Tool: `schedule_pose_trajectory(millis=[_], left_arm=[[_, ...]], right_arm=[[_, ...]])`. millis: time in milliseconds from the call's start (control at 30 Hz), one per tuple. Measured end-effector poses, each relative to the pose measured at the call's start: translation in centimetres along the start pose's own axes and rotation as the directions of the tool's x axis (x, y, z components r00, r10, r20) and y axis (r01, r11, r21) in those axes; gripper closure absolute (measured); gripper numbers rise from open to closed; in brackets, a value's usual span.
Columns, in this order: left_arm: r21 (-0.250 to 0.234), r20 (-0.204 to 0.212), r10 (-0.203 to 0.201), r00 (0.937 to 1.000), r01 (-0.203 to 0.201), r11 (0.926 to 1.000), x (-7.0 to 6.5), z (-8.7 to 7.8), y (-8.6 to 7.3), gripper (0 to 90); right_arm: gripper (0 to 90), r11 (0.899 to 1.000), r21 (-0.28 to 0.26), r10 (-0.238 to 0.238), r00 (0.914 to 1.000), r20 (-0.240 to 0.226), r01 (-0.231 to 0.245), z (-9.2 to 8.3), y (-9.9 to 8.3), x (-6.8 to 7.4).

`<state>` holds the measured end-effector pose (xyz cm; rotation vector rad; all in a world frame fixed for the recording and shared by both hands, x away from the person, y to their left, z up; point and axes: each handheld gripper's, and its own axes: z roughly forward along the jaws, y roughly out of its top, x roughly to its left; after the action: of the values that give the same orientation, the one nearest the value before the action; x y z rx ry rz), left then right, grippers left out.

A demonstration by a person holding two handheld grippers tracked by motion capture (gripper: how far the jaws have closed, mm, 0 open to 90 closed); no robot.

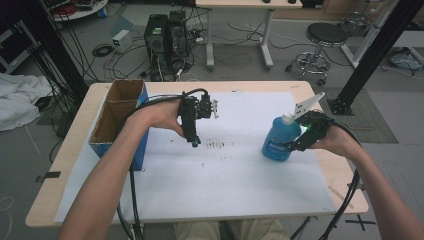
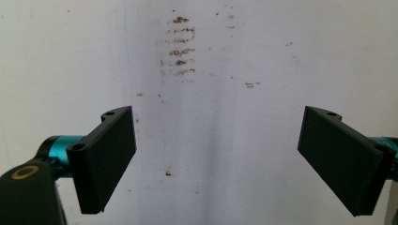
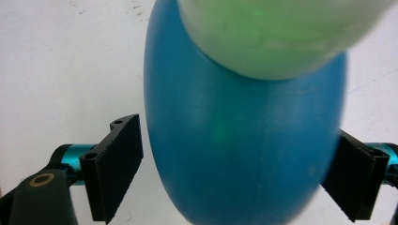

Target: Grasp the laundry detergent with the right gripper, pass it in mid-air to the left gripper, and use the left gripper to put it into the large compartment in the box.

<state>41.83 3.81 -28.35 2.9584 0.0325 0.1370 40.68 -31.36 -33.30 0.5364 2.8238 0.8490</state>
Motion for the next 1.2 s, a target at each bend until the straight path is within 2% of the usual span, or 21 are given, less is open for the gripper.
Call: schedule_pose_trajectory(millis=[467,533,667,1200], left_arm=[[-0.002,0.008,0.002,1.0000,-0.002,1.0000,0.11,0.45,0.28,11.8],[0.000,0.008,0.005,1.0000,-0.005,1.0000,0.10,0.48,0.28,11.8],[0.001,0.010,0.002,0.9999,-0.002,1.0000,0.08,0.55,0.19,11.8],[-0.001,0.011,-0.002,0.9999,0.002,1.0000,0.11,0.62,0.05,11.8]], right_arm=[[14.1,1.000,-0.025,0.014,0.9999,0.008,-0.013,0.61,-0.43,0.10],[16.3,0.999,-0.033,0.019,0.9997,0.016,-0.018,0.64,-0.49,0.04],[16.6,0.998,-0.059,0.029,0.9996,0.001,-0.029,0.67,-0.59,-0.11],[23.3,0.996,-0.078,0.036,0.9993,0.009,-0.035,0.82,-0.71,-0.11]])
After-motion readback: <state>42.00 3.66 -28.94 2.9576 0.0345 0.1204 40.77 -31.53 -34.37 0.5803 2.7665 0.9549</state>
